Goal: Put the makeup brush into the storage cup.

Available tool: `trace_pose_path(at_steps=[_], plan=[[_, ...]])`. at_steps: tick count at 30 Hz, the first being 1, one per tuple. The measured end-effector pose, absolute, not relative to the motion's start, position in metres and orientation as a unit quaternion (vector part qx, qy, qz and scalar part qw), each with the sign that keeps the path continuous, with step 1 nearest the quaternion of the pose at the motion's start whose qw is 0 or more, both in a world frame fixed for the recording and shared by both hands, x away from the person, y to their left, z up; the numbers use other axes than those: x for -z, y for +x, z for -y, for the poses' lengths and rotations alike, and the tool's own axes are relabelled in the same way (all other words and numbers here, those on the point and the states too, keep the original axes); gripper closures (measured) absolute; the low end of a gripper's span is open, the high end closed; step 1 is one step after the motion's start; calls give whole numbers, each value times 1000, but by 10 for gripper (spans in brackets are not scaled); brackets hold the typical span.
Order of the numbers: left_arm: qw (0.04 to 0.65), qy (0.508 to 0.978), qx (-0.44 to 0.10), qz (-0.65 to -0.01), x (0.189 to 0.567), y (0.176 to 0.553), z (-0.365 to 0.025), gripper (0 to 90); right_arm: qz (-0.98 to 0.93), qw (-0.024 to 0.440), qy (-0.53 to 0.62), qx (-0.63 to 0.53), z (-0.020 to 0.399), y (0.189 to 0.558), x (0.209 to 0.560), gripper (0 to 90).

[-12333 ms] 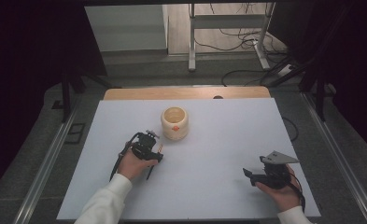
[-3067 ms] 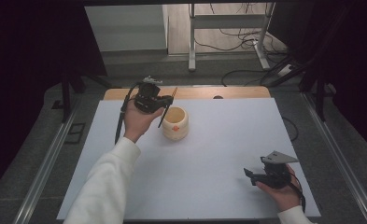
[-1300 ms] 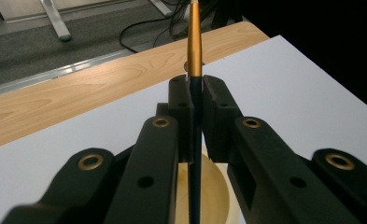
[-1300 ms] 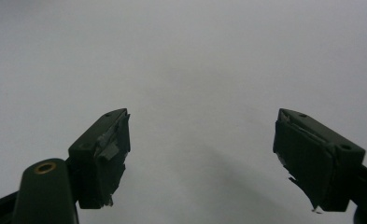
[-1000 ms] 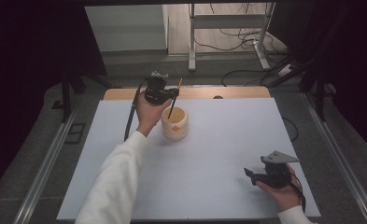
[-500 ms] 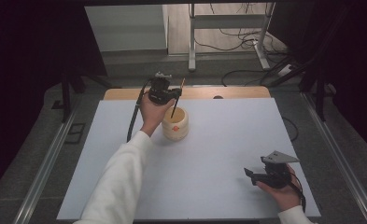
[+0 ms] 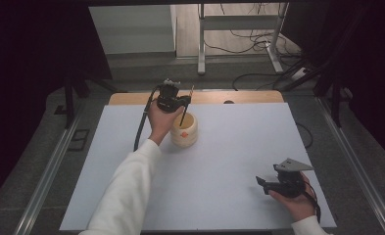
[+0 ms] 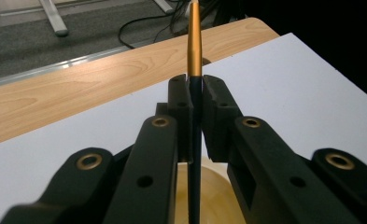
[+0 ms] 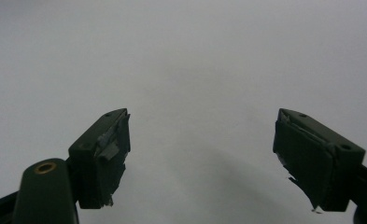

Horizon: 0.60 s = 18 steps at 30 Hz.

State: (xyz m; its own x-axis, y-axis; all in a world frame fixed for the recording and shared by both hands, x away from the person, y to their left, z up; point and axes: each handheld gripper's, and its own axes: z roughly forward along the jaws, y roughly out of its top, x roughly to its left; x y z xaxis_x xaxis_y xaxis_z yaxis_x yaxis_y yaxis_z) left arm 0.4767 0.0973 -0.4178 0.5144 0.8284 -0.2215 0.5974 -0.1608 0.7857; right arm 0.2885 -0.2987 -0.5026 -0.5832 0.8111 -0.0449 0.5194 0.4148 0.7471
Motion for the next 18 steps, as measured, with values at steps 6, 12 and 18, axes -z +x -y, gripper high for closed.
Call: trace_pose_path(at_steps=[6,12,18], plan=[[438,754,-126,-473,423,476,-98,829,-816,206,408,-355,299,289,503,194],[447,755,-122,-464,429,473,-102,791,-816,206,407,-355,299,288,503,194],[442,767,-125,-449,434,471,-107,370,-816,207,407,-354,298,288,503,194]])
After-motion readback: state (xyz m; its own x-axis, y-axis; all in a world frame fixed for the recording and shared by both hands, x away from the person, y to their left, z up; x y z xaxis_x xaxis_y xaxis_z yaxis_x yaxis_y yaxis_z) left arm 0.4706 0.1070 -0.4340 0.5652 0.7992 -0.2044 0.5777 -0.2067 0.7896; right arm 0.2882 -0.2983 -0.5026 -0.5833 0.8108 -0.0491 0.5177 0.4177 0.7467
